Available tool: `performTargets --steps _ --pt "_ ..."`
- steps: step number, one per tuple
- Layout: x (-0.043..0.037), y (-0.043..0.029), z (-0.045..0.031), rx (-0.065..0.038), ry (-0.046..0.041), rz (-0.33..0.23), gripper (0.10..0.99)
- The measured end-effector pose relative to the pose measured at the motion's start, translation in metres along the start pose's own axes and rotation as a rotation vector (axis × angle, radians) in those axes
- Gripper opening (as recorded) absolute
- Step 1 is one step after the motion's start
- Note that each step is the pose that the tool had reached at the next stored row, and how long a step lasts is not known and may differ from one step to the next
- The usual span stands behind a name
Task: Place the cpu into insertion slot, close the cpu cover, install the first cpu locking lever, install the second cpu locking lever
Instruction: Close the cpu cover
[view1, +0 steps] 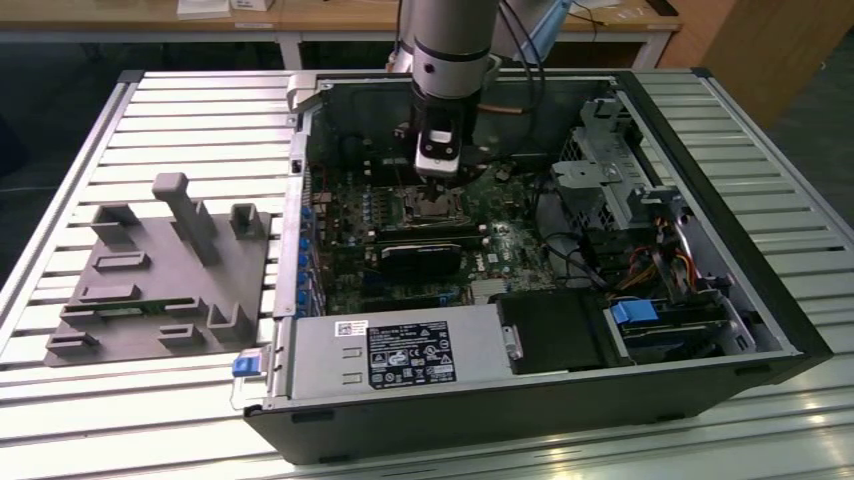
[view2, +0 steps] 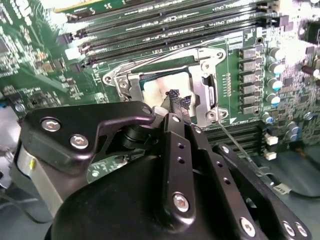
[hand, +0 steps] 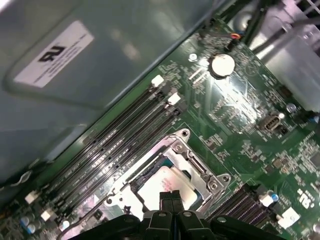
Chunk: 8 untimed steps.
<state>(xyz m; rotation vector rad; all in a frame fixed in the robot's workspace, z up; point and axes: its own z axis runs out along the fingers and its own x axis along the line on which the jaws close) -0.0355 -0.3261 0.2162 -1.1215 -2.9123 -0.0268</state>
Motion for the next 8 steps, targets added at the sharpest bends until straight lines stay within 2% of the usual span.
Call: performTargets --steps 4,6,8 --pt "0.0 0.0 0.0 -0.008 0.0069 -0.046 0.106" --pt "0.0 -0.0001 0.0 -0.013 0.0032 -0.056 0.106" --pt "0.0 -0.0001 0.0 -0.021 -0.0058 -0.066 0.106"
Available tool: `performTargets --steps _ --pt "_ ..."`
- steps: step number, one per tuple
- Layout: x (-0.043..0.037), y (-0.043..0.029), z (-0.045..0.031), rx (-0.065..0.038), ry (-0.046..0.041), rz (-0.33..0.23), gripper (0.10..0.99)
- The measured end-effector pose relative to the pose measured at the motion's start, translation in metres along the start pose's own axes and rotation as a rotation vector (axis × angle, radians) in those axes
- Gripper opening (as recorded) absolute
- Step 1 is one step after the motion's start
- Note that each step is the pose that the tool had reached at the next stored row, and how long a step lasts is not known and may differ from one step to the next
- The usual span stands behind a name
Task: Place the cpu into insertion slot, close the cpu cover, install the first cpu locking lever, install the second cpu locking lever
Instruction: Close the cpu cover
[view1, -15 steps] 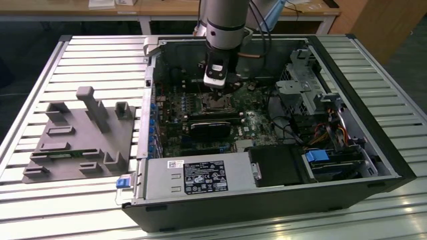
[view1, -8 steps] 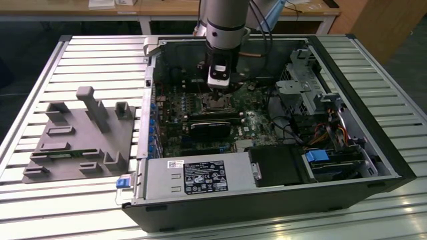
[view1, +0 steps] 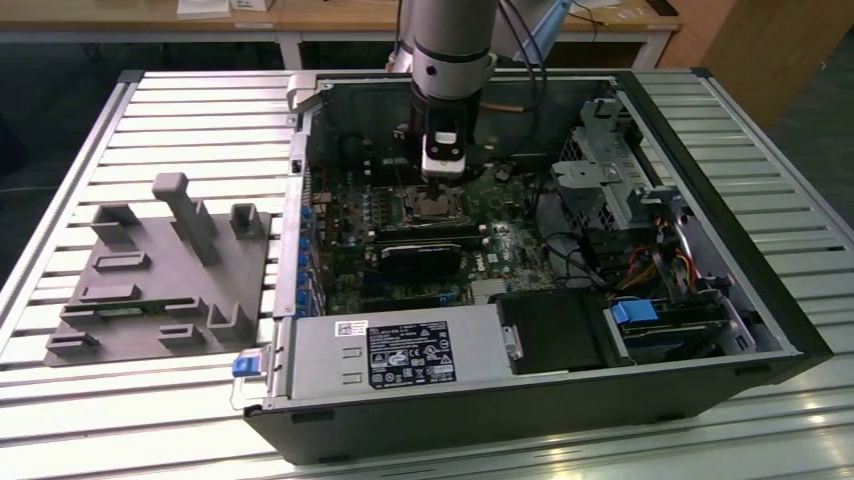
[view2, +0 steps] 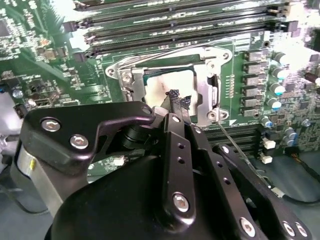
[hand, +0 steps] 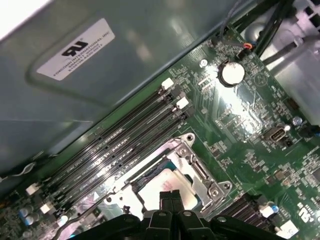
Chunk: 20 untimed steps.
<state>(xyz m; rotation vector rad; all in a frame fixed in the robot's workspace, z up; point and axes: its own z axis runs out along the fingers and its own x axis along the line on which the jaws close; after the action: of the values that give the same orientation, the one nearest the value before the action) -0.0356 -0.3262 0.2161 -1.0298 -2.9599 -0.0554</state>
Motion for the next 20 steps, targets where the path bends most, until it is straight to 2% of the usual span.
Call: performTargets --steps 3,13,18,20 --pt "-0.0001 0.0001 0.0002 -0.006 -0.0067 -0.029 0.106" --pt "0.0001 -0.0001 0.0001 -0.005 -0.0037 -0.15 0.106" --pt "0.0003 -0.0003 0.0003 -0.017 -0.0212 -0.182 0.106" --pt "0.0002 -0.0002 0.0007 -0.019 -0.0242 -0.202 0.106"
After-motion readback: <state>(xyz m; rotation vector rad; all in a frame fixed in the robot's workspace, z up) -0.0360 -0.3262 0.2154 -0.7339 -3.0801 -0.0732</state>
